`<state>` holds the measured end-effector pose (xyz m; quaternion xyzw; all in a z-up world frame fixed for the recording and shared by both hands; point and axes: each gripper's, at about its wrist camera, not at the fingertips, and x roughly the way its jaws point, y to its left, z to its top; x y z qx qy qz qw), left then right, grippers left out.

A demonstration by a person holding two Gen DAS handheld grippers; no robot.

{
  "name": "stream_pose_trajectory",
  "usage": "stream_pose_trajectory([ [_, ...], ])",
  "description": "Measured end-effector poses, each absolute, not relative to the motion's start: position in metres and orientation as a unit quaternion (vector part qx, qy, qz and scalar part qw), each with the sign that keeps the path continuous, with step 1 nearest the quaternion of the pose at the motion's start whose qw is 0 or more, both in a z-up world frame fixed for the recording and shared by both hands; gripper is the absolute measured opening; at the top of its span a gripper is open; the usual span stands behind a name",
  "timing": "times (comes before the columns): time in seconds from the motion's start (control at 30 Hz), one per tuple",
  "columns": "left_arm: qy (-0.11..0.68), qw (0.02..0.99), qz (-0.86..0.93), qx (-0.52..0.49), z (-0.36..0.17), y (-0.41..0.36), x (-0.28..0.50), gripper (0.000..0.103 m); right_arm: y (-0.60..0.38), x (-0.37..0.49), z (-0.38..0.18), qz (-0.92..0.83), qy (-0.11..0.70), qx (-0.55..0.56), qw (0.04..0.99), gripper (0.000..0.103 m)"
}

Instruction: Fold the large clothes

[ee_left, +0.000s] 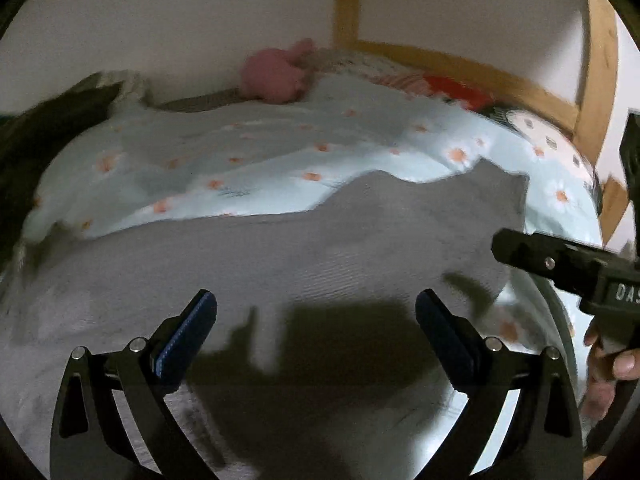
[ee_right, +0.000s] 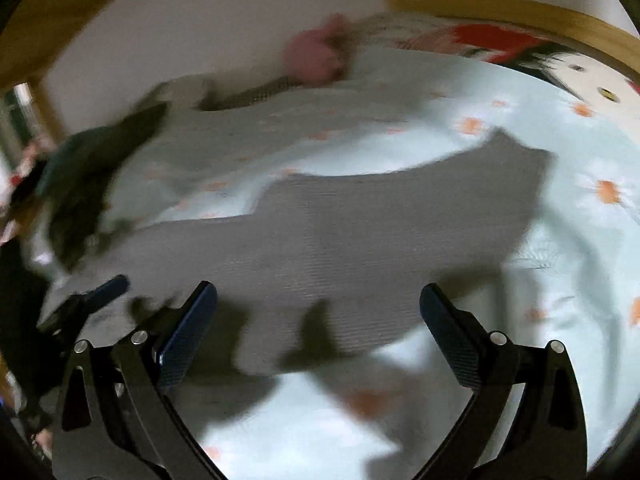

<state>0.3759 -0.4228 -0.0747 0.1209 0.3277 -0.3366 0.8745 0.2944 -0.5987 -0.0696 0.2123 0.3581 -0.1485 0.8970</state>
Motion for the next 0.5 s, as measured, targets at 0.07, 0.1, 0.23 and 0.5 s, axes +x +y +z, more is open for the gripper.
stream_pose_trajectory([
  [0.07,0.33,0.873,-0.33,0.142,-0.087,-0.453,0.376,0.098,-0.626,0.295,-0.08,-0.177,0.365,0.226,0.886,0.099],
  [0.1,0.339,0.87,-0.325,0.15,-0.095,-0.464,0.379,0.098,-0.64,0.296,-0.086,-0.189,0.368,0.234,0.88,0.099],
  [0.23,0.409,0.844,-0.307,0.162,-0.126,-0.485,0.395,0.099,-0.69,0.302,-0.115,-0.193,0.376,0.299,0.855,0.099],
  [0.5,0.408,0.845,-0.312,0.147,-0.131,-0.479,0.4,0.099,-0.718,0.34,-0.121,-0.201,0.35,0.343,0.848,0.1],
])
